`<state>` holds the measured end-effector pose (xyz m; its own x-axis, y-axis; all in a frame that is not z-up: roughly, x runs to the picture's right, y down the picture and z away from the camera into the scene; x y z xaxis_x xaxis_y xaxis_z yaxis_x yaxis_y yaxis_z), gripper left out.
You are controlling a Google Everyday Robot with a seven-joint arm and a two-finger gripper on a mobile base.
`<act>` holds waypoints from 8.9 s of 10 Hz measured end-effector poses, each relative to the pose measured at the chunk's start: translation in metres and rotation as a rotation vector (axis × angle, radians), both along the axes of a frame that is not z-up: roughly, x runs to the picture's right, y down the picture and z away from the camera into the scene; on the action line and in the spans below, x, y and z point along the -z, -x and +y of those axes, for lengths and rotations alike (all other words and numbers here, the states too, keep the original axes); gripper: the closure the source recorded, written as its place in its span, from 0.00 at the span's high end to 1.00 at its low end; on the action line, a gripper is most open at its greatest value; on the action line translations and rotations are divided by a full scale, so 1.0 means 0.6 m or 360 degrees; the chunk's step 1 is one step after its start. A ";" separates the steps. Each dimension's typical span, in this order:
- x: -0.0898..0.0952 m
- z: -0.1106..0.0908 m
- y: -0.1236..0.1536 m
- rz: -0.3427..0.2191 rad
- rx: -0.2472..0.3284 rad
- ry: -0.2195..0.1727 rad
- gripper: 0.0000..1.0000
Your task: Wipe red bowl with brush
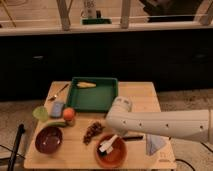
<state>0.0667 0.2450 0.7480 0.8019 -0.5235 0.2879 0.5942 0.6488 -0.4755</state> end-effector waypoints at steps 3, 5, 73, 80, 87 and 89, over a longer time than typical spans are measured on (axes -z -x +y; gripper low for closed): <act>0.009 0.026 0.007 -0.0007 0.0009 0.0023 0.00; 0.008 0.031 -0.026 0.0033 -0.0025 0.0031 0.00; 0.020 -0.048 -0.043 -0.0207 0.0188 0.0070 0.00; 0.020 -0.048 -0.039 -0.0214 0.0185 0.0068 0.00; 0.019 -0.047 -0.040 -0.0214 0.0184 0.0070 0.00; 0.019 -0.047 -0.040 -0.0213 0.0184 0.0070 0.00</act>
